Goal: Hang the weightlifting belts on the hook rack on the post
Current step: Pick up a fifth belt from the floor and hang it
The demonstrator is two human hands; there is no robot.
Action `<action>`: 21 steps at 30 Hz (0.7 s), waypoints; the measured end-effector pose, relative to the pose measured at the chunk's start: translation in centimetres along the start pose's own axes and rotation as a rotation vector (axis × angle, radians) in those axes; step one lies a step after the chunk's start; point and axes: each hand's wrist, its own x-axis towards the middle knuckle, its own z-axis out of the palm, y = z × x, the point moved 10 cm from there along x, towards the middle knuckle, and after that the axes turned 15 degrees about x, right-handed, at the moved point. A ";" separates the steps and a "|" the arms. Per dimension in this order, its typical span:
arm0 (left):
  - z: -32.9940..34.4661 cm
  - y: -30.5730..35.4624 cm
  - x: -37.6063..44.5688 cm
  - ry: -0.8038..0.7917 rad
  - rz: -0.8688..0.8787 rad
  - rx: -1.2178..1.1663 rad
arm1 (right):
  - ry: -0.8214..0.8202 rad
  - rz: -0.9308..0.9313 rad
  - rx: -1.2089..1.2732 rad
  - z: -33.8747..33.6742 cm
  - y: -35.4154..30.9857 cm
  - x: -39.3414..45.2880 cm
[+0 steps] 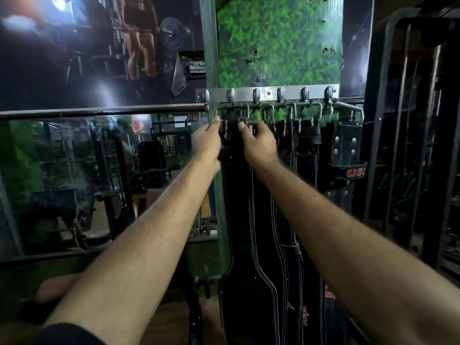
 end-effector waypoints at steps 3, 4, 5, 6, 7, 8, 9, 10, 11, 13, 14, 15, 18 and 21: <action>0.7 -1.8 -2.4 -0.149 0.027 -0.086 | -0.033 0.019 0.303 -0.4 2.9 -3.1; 0.7 -2.7 -3.0 -0.168 0.043 -0.081 | -0.041 0.025 0.343 -0.6 4.0 -4.0; 0.6 -3.3 -3.5 -0.176 0.061 -0.062 | -0.052 0.044 0.357 -0.8 5.0 -4.7; 0.6 -4.1 -4.2 -0.179 0.076 -0.029 | -0.072 0.066 0.365 -1.0 5.9 -5.5; 0.5 -5.0 -4.5 -0.179 0.088 0.011 | -0.096 0.081 0.350 -1.2 6.6 -6.0; 0.5 -5.6 -4.9 -0.180 0.097 0.057 | -0.127 0.092 0.330 -1.4 7.0 -6.3; 0.5 -6.6 -5.3 -0.179 0.097 0.094 | -0.159 0.109 0.312 -1.5 7.7 -6.5; 0.3 -7.7 -5.4 -0.174 0.095 0.129 | -0.193 0.129 0.301 -1.6 8.6 -6.8; 0.1 -8.6 -5.8 -0.171 0.100 0.151 | -0.225 0.150 0.295 -1.7 9.5 -7.3; -0.4 -10.9 -6.5 -0.175 0.092 0.196 | -0.275 0.217 0.274 -1.8 12.4 -8.8; -0.6 -12.4 -7.0 -0.184 0.076 0.225 | -0.291 0.252 0.260 -1.9 14.1 -9.8; -1.0 -14.7 -7.4 -0.190 0.033 0.253 | -0.301 0.281 0.235 -2.1 15.8 -11.0; -2.2 -22.5 -9.0 -0.223 -0.063 0.294 | -0.367 0.354 0.224 -2.5 20.6 -15.2; -3.2 -26.8 -12.0 -0.268 -0.129 0.288 | -0.384 0.379 0.201 -3.0 23.5 -18.3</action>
